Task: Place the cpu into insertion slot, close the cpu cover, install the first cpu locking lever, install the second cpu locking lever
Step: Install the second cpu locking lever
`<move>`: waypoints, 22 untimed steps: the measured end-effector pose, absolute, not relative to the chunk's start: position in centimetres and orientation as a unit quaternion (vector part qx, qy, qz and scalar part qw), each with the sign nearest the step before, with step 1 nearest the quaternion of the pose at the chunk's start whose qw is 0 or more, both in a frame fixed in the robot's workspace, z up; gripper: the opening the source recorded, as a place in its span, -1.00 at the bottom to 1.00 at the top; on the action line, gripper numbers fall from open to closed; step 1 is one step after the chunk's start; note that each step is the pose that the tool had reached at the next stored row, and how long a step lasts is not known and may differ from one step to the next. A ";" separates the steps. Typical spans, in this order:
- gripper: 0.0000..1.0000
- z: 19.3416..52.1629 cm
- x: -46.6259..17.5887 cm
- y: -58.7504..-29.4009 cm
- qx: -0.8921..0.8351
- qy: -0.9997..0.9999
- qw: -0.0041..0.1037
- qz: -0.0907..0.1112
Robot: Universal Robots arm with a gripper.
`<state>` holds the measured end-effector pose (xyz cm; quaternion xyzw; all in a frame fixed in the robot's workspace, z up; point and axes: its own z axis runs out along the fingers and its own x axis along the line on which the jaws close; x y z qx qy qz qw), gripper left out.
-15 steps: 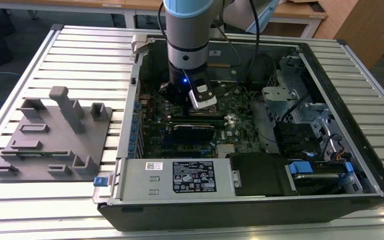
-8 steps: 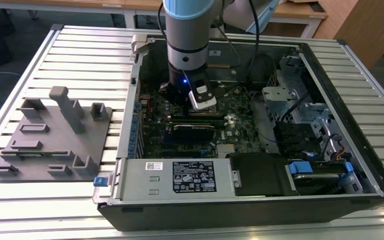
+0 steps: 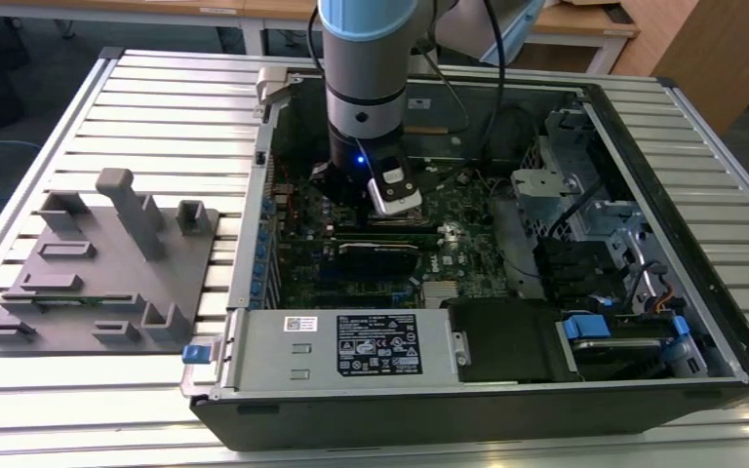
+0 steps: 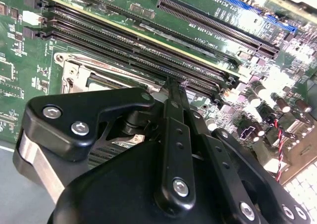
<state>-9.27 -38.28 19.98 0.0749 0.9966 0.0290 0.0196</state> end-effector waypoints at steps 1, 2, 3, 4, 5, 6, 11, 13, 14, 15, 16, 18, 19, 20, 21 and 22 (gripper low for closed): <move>-0.80 20.0 -9.3 -38.3 0.075 0.997 0.020 0.029; -0.80 19.9 -9.3 -38.3 0.075 0.997 0.020 0.029; -0.80 19.9 -9.3 -38.3 0.075 0.997 0.020 0.029; -0.80 19.8 -9.3 -38.3 0.075 0.997 0.020 0.029; -0.80 19.8 -9.3 -38.3 0.075 0.997 0.020 0.029; -0.80 19.8 -9.3 -38.3 0.075 0.997 0.020 0.029; -0.80 19.7 -9.3 -38.3 0.075 0.997 0.020 0.029; -0.80 19.7 -9.3 -38.3 0.075 0.997 0.020 0.029; -0.80 19.7 -9.3 -38.3 0.075 0.997 0.019 0.030; -0.80 19.7 -9.3 -38.3 0.075 0.997 0.019 0.030; -0.80 19.7 -9.3 -38.3 0.075 0.997 0.020 0.031; -0.80 19.7 -9.3 -38.3 0.075 0.997 0.020 0.031; -0.80 19.7 -9.3 -38.3 0.075 0.997 0.020 0.031; -0.80 19.8 -9.3 -38.3 0.075 0.997 0.020 0.031; -0.80 20.0 -9.3 -38.3 0.075 0.997 0.020 0.031; -0.80 20.2 -9.3 -38.3 0.075 0.997 0.020 0.031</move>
